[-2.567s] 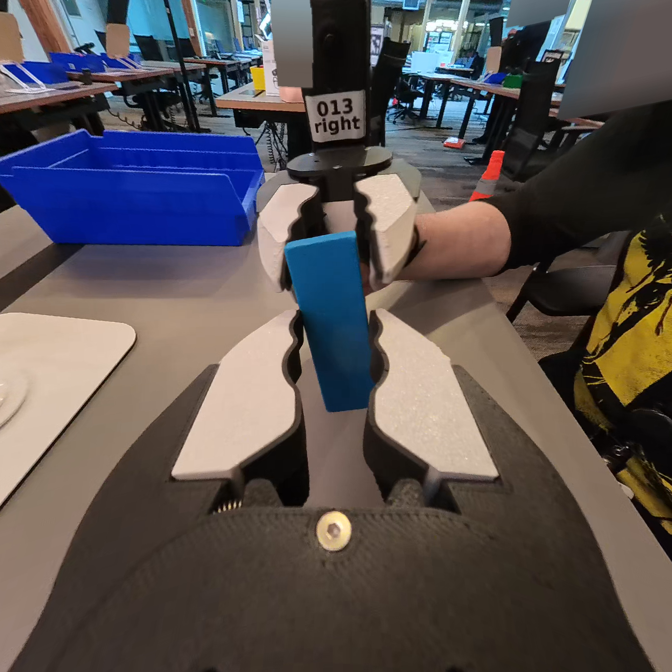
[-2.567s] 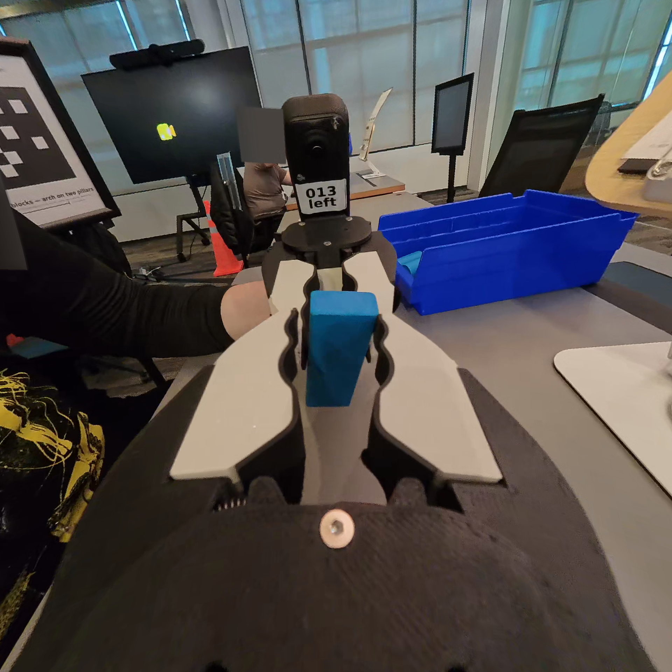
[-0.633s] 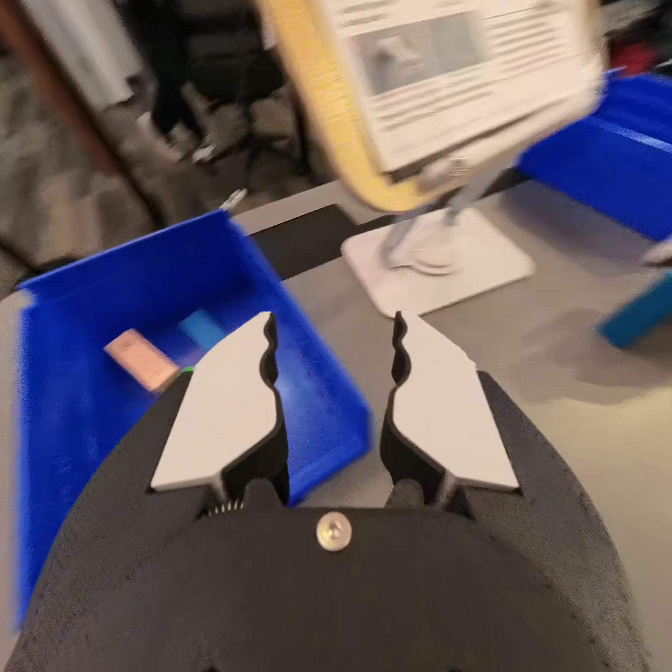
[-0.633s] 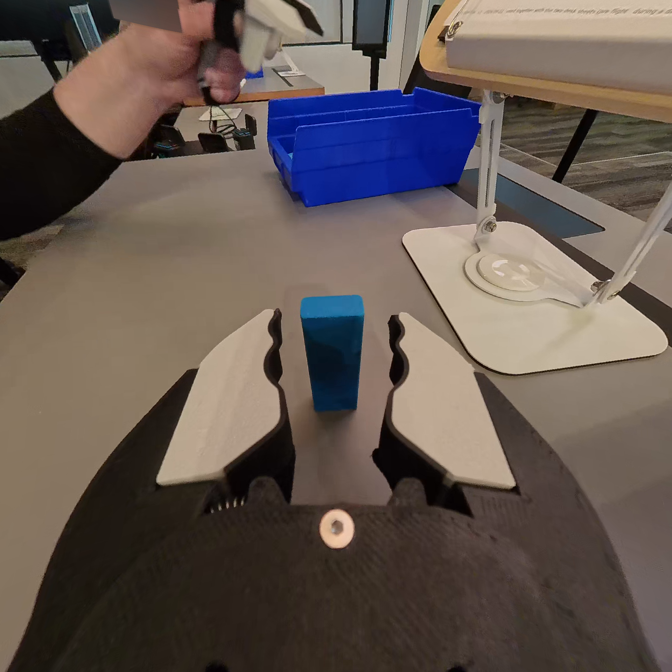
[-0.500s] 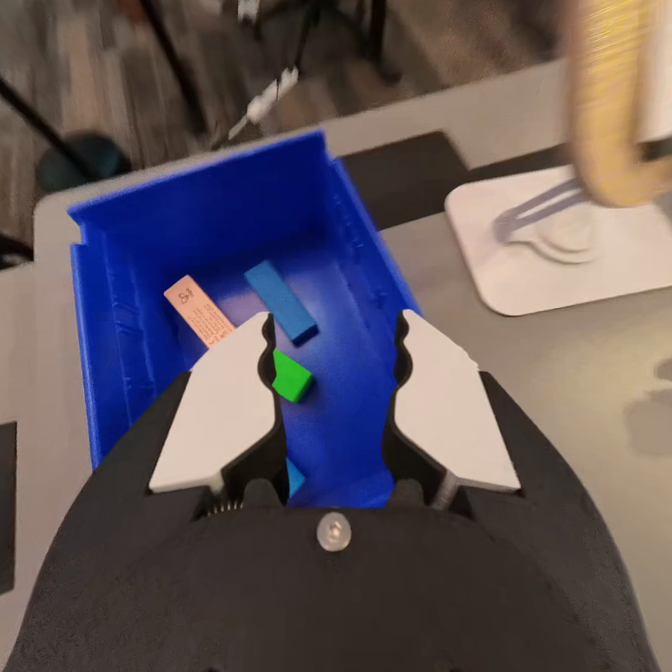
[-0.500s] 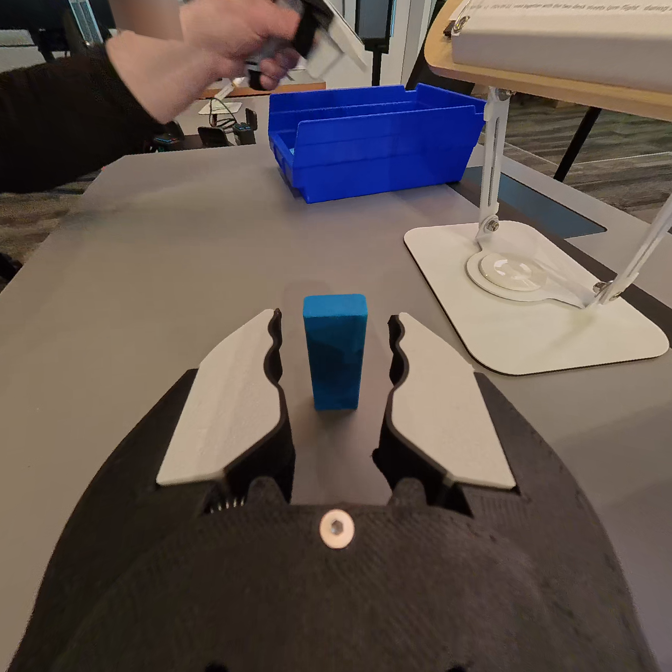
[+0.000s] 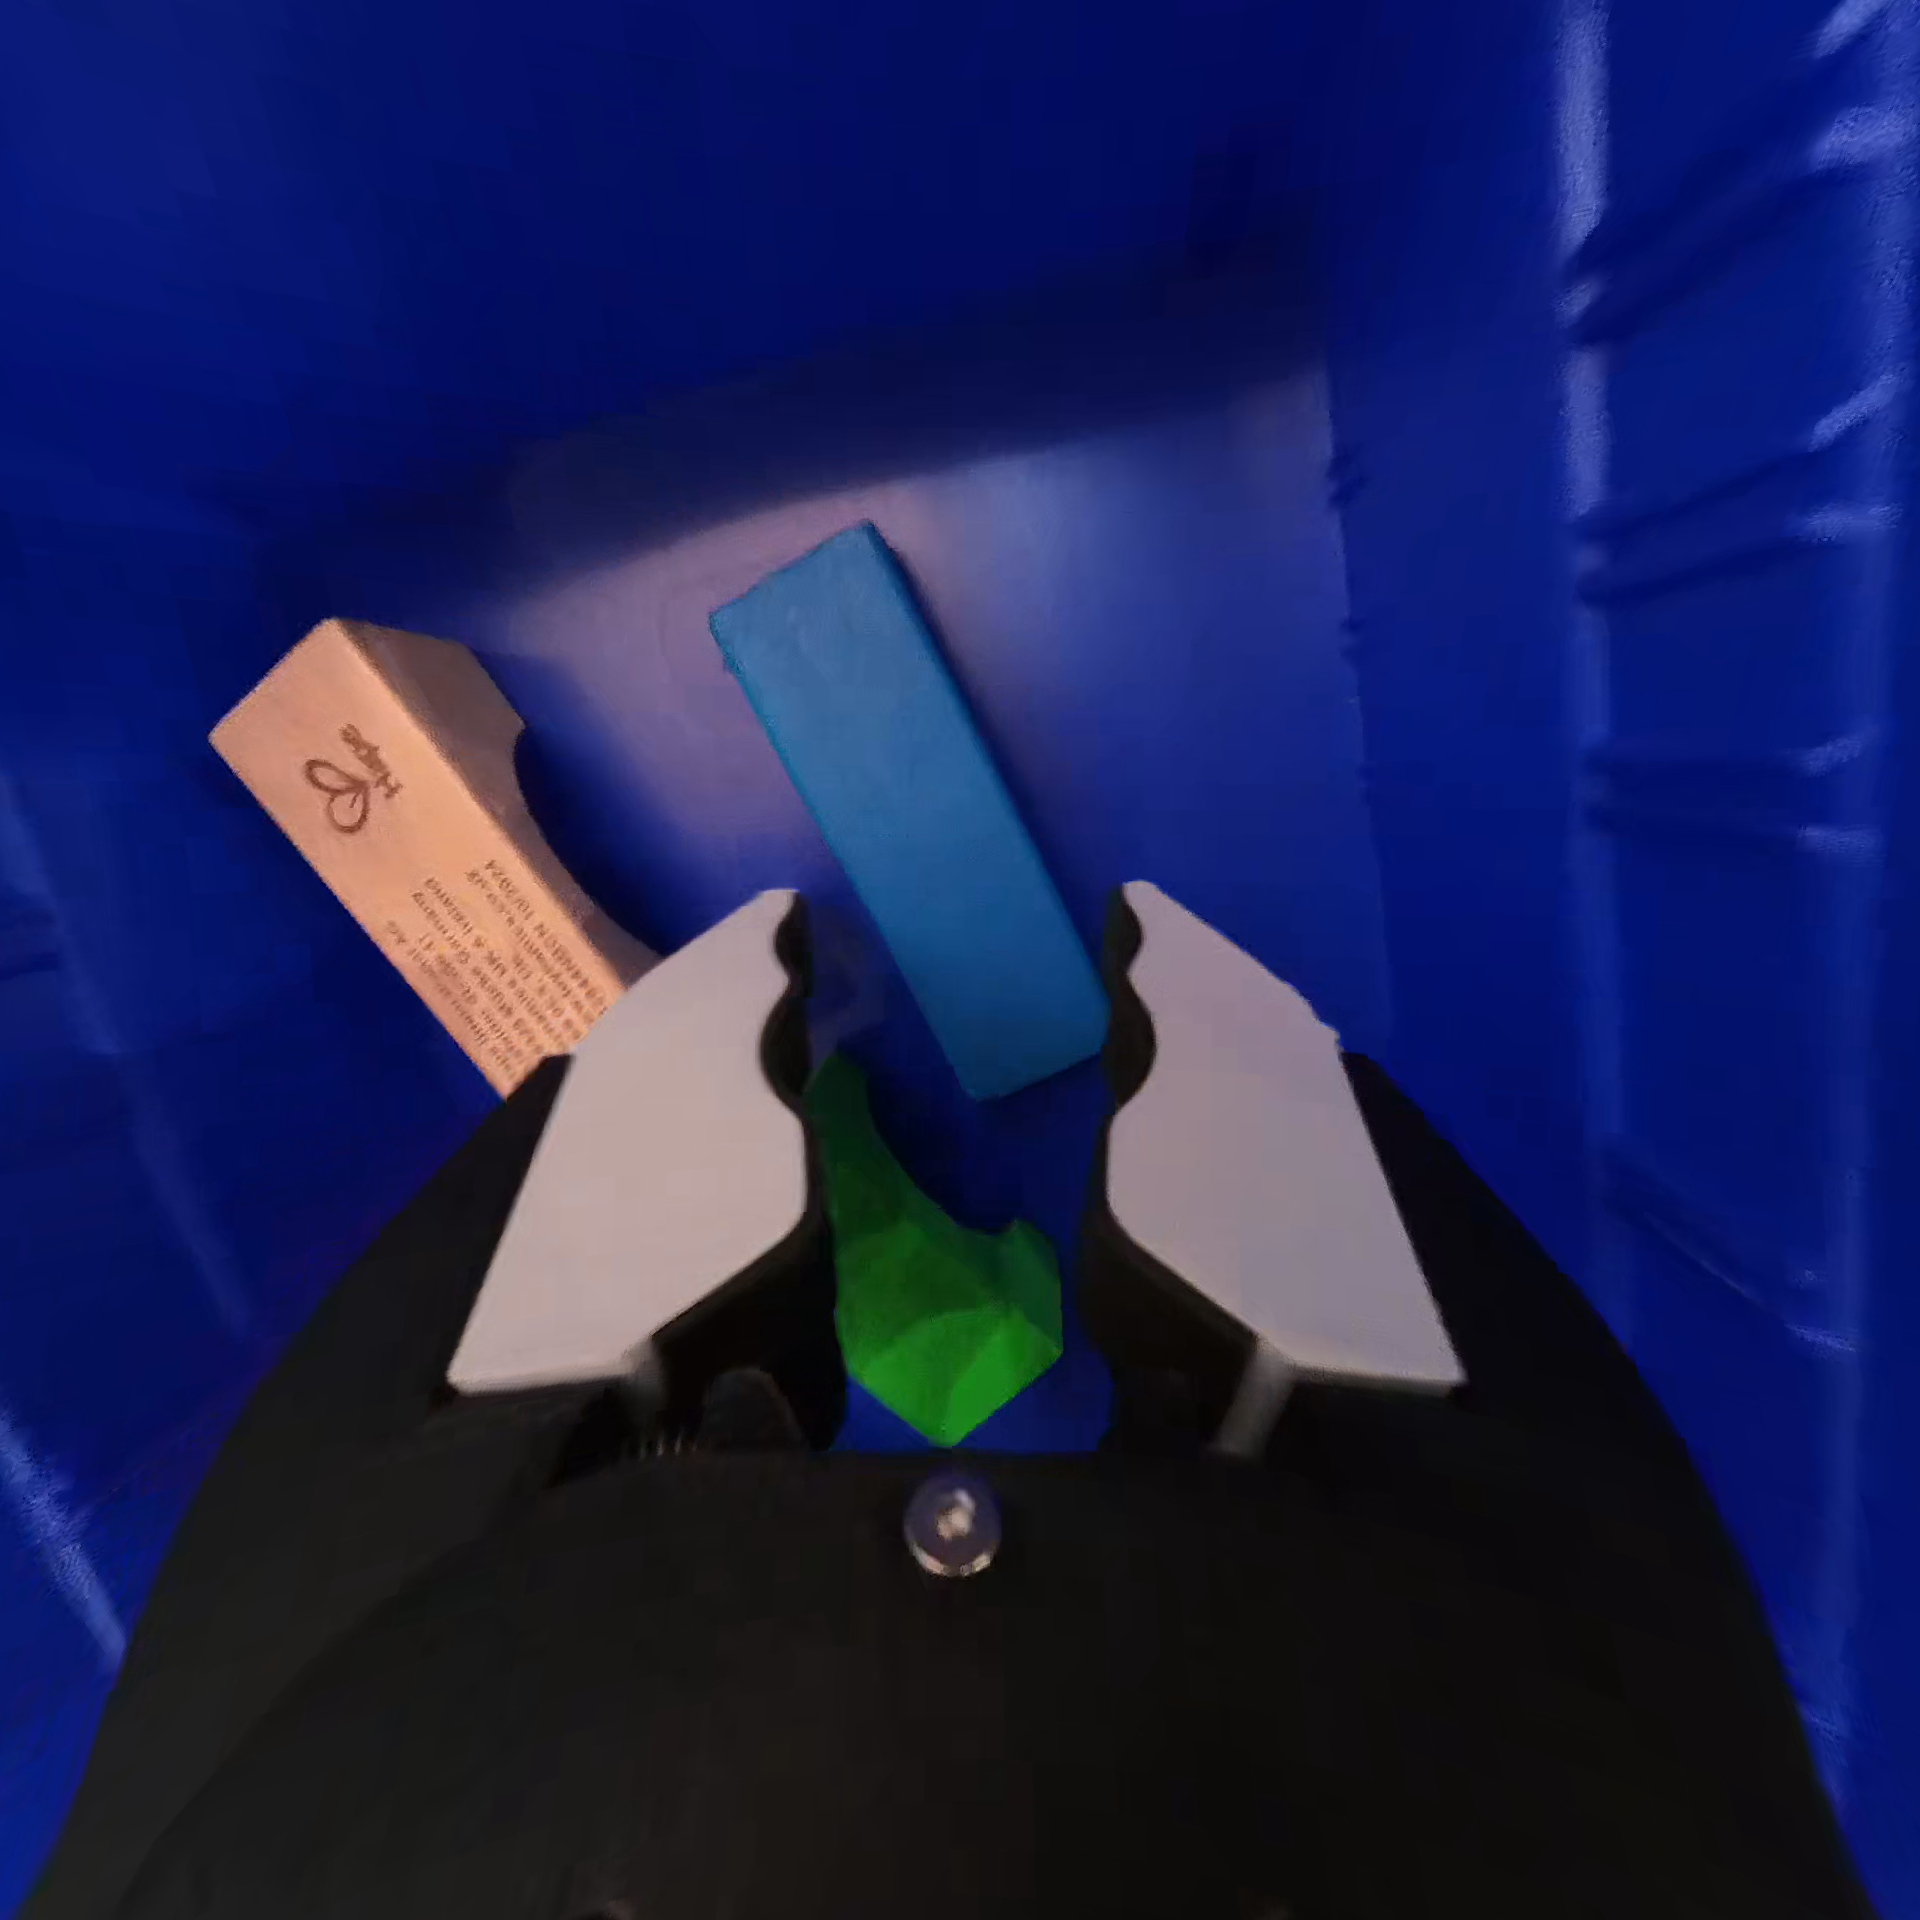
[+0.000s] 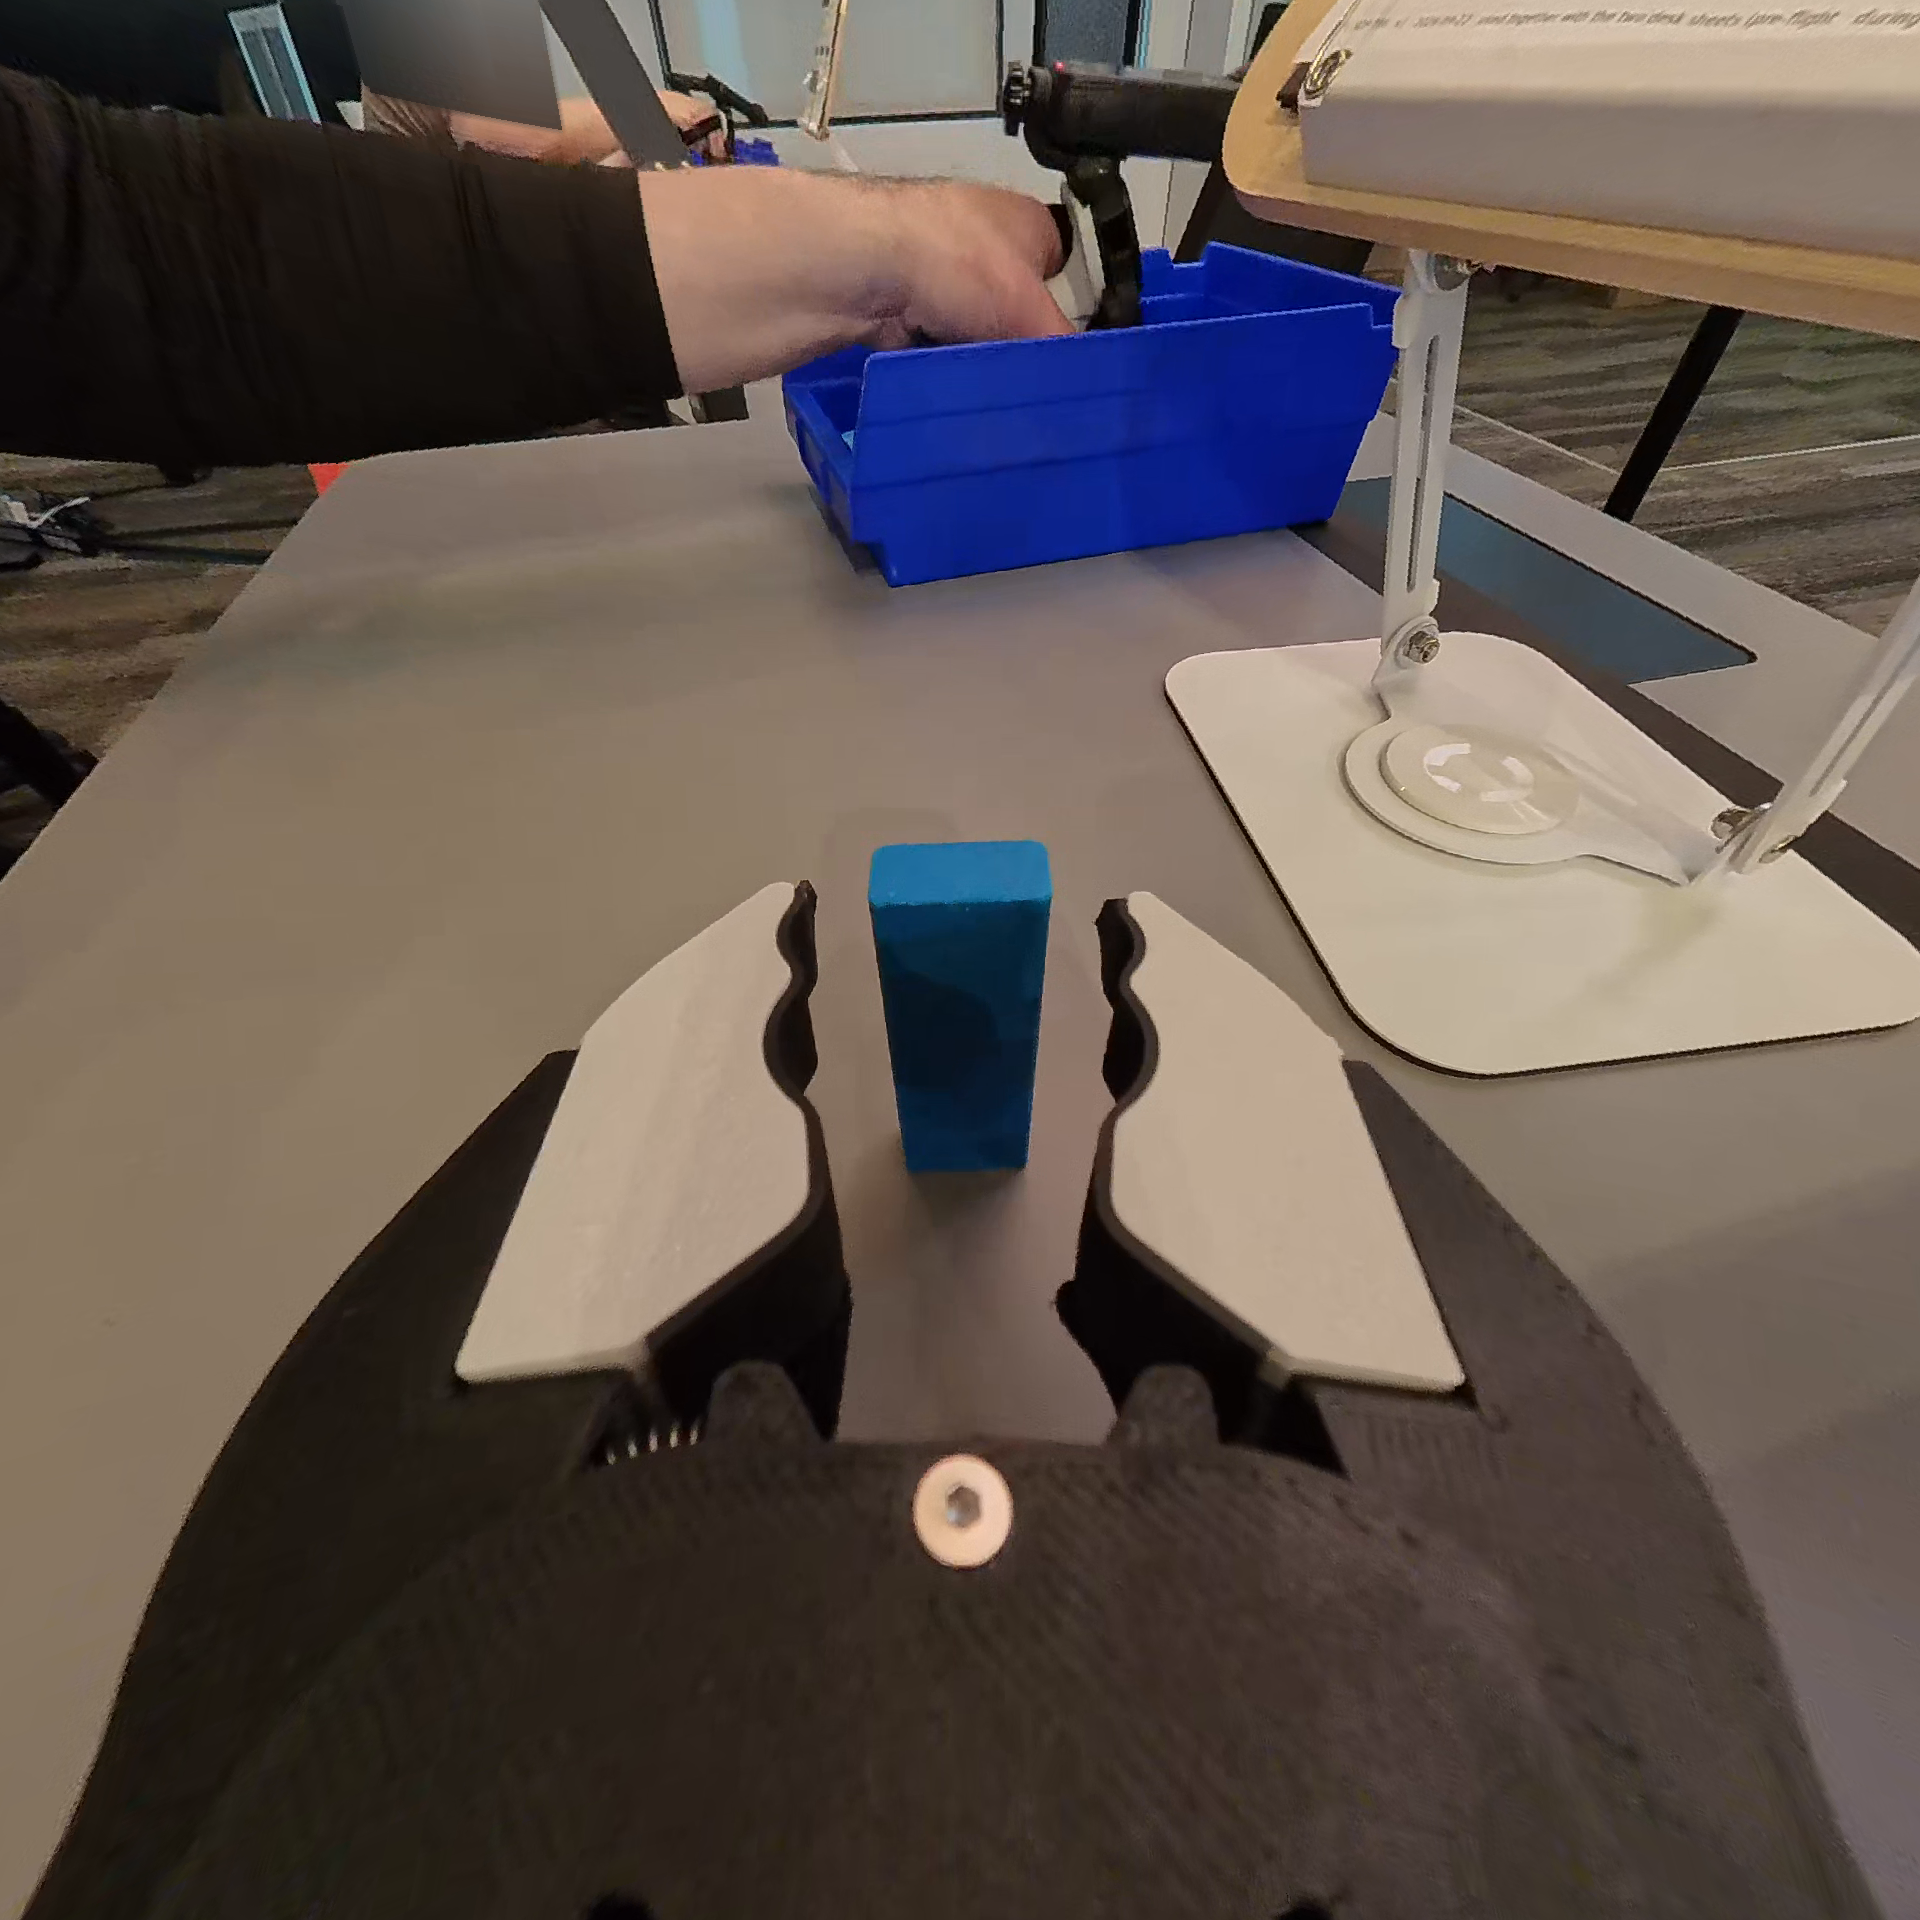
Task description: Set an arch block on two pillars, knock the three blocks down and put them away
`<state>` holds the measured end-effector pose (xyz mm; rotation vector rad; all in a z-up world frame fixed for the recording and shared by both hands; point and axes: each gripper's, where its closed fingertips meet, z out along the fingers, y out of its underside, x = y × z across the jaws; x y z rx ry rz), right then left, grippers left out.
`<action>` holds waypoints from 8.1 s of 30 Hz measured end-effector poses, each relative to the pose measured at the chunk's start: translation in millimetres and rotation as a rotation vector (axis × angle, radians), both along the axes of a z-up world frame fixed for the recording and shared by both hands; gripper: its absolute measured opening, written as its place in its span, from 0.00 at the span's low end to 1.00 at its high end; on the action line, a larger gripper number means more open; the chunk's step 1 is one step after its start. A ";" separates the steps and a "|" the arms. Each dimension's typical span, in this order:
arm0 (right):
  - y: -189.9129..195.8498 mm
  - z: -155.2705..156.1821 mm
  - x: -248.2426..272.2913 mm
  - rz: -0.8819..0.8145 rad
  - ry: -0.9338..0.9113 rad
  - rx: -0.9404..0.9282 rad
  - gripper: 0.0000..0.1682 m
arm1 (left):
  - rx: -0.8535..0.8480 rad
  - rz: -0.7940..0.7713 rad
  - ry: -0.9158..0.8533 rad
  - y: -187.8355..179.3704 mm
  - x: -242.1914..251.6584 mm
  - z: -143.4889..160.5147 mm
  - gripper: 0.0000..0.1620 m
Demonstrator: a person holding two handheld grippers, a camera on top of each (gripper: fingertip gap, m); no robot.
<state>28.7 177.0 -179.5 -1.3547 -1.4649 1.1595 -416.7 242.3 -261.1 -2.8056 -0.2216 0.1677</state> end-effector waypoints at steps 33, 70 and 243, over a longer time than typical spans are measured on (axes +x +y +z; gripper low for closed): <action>-109.5 150.4 -38.9 0.187 0.394 -0.190 0.39 | 1.179 -1.120 -0.777 -186.2 392.4 207.5 0.22; 2.3 4.5 39.0 -0.020 -0.108 0.096 0.21 | 0.941 -1.006 -0.722 -141.7 397.8 111.7 0.14; 4.4 25.8 29.4 -0.072 -0.482 0.170 0.21 | 0.451 -1.022 -0.388 -129.8 386.9 68.4 0.22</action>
